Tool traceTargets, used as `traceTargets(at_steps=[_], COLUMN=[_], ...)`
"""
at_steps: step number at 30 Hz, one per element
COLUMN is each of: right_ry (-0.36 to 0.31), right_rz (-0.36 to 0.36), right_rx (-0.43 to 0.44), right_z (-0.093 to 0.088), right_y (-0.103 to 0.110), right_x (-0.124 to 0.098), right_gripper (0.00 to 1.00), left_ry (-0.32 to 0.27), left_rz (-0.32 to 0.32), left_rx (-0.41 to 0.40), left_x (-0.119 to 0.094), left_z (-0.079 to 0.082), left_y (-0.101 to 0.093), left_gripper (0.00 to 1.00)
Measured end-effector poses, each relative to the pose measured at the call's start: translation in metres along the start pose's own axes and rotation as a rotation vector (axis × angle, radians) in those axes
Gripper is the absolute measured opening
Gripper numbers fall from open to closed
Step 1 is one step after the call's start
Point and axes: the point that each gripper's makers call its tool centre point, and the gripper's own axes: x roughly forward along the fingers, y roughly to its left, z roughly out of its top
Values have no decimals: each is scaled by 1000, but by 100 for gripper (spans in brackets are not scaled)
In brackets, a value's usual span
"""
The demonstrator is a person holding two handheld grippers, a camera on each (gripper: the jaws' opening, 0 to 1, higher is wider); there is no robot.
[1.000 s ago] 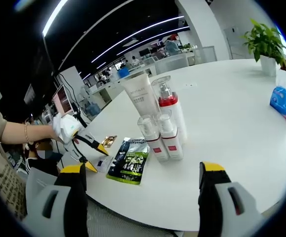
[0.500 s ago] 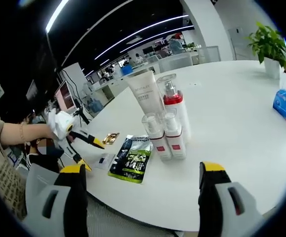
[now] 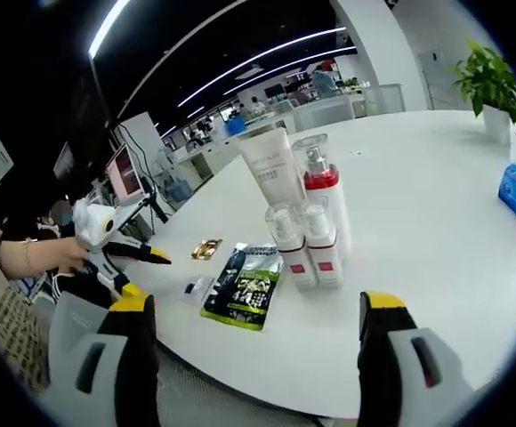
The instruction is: Arrange the skincare products in the storage area until every visible bottle or jar stands upright without overlapping.
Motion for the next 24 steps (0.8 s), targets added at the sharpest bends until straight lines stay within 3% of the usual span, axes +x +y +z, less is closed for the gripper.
traceTargets(at_steps=[6,16,24], right_ry=[3,12,6], right_rz=[11,22,27], right_rx=[-12,-32,-39], right_z=[0,-2,-1], right_y=[2,5,7], right_x=[0,1,0], right_gripper=[95,95,94], left_ry=[-38,-126,-135], left_rz=[63,176,223], left_rx=[-100,-252,-271], left_x=[-16,-45,-56], left_z=[-11,-15,-21], left_y=[7,0,-5], left_gripper=[79,82,89])
